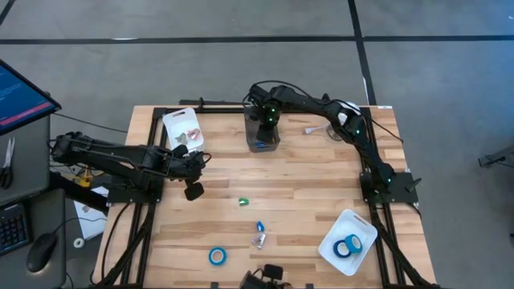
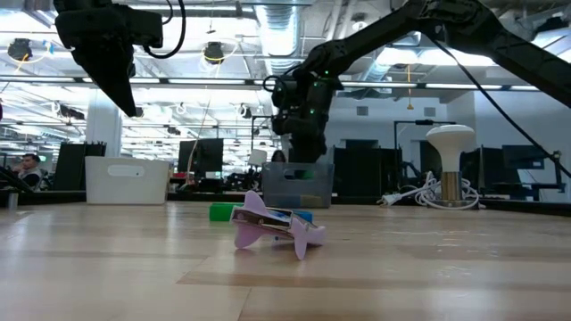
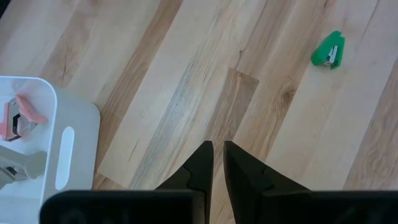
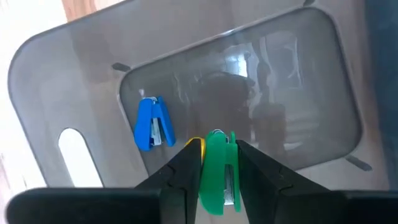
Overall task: Pick and place Stapler, Stapler remover, tape
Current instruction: Put the bottom green stapler into the black bin, then put the blue stapler into the black bin
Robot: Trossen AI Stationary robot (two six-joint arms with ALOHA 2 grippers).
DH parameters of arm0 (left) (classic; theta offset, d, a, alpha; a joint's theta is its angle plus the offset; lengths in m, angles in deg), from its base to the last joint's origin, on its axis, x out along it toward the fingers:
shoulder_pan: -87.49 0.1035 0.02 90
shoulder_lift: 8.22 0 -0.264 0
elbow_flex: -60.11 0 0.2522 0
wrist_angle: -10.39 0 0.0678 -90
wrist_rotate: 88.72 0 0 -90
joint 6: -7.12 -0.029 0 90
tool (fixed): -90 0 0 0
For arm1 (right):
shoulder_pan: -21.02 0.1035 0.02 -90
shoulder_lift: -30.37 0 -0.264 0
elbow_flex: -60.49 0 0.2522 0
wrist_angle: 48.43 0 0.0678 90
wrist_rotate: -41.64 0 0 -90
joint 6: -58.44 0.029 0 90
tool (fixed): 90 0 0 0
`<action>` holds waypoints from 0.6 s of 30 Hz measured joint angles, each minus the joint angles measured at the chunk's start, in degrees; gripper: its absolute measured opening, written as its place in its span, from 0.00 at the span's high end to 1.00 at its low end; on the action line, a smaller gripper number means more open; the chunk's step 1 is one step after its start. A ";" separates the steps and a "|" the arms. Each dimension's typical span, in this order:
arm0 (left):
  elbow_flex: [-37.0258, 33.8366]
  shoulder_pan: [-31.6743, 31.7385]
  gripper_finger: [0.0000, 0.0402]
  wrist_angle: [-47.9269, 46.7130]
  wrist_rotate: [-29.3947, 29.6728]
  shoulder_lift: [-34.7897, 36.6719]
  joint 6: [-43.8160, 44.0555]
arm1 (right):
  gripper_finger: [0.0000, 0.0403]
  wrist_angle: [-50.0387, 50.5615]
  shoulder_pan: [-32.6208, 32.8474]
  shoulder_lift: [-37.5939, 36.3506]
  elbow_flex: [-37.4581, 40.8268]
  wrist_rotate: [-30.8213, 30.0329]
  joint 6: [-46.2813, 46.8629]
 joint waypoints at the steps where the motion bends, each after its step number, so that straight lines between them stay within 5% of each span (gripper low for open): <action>1: 0.00 -0.01 0.92 0.00 -0.01 -0.01 -0.01 | 0.78 -0.33 0.10 0.00 0.07 -0.02 0.00; 8: 0.00 0.01 0.92 0.00 -0.02 0.00 -0.02 | 0.73 -2.33 0.40 0.00 0.08 -0.12 0.07; 18: 0.00 0.00 0.92 -0.11 -0.01 0.00 -0.02 | 0.44 -2.41 0.73 0.00 0.08 -3.95 -0.44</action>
